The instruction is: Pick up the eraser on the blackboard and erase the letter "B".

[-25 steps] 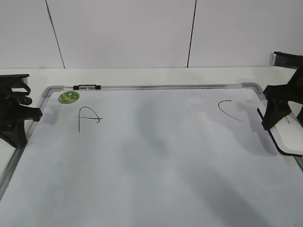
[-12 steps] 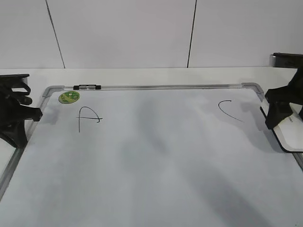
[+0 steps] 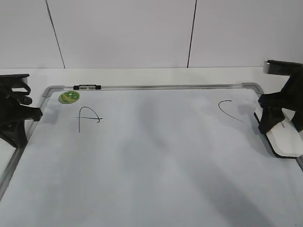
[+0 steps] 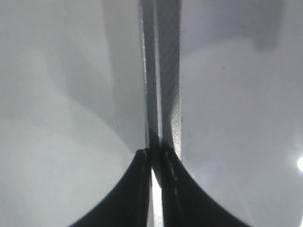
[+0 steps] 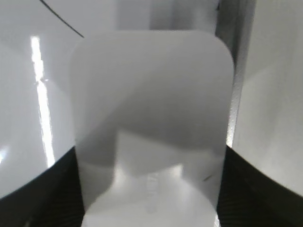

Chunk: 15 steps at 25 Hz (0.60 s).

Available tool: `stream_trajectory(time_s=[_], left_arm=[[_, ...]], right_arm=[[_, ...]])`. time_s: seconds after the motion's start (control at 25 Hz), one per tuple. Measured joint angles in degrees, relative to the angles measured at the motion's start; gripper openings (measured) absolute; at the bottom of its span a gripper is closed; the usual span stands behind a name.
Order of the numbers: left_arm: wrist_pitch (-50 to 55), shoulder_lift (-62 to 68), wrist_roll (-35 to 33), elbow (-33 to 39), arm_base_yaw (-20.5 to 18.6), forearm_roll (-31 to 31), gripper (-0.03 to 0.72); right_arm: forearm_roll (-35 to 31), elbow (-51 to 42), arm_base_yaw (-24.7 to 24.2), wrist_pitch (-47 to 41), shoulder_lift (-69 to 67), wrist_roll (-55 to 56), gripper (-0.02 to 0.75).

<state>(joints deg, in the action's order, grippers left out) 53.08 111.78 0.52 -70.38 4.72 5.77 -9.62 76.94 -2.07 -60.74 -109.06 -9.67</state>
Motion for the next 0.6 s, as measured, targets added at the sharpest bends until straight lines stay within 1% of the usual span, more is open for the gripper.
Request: stream_trajectory(time_s=[0.2, 0.6], left_arm=[[-0.1, 0.0, 0.0, 0.0, 0.0, 0.0, 0.028], [-0.1, 0.0, 0.0, 0.0, 0.0, 0.0, 0.028]], right_arm=[[1.1, 0.0, 0.0, 0.9, -0.6, 0.0, 0.534], [1.1, 0.0, 0.0, 1.3, -0.6, -0.1, 0.534]])
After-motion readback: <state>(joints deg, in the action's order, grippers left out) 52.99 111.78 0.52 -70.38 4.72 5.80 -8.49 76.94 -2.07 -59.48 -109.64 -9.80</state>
